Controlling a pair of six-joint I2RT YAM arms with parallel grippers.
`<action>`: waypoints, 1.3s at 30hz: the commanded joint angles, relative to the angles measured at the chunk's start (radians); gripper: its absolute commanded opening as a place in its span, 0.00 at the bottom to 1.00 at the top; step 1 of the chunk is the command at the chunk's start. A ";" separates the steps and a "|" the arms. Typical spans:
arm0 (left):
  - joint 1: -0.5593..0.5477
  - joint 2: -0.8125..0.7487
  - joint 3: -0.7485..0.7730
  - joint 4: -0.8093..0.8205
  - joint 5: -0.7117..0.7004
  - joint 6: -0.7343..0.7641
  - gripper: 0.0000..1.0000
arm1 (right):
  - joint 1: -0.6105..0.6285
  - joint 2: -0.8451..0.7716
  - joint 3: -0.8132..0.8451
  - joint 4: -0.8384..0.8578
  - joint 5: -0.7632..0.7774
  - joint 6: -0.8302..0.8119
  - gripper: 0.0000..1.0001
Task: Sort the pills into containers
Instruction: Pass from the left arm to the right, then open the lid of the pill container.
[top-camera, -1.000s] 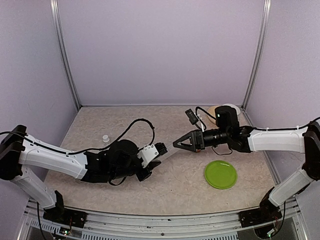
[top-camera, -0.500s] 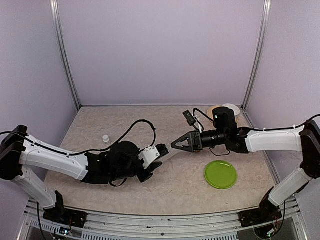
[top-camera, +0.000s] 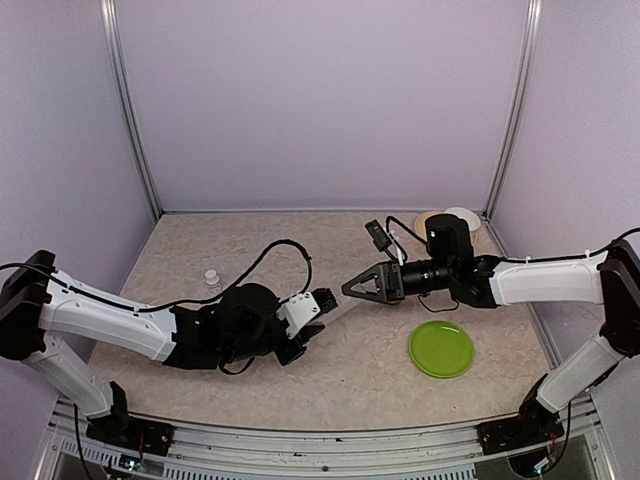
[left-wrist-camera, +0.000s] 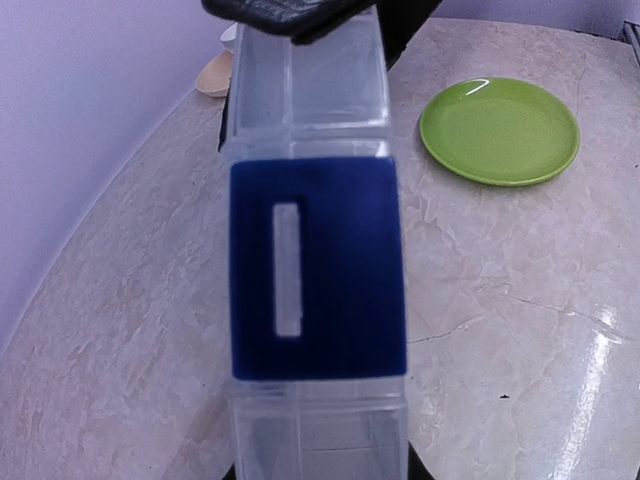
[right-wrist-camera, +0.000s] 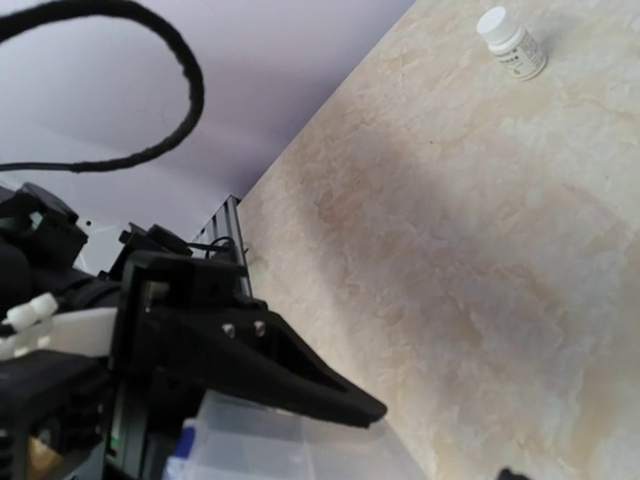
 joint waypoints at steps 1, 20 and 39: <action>-0.011 0.006 0.000 0.044 -0.006 -0.008 0.23 | 0.008 -0.005 -0.012 0.021 0.015 0.006 0.69; -0.025 -0.082 -0.012 0.056 -0.052 0.002 0.75 | 0.009 -0.024 0.049 -0.203 0.196 -0.126 0.66; -0.039 0.041 0.103 0.048 -0.104 0.146 0.49 | 0.042 -0.016 0.096 -0.273 0.260 -0.136 0.64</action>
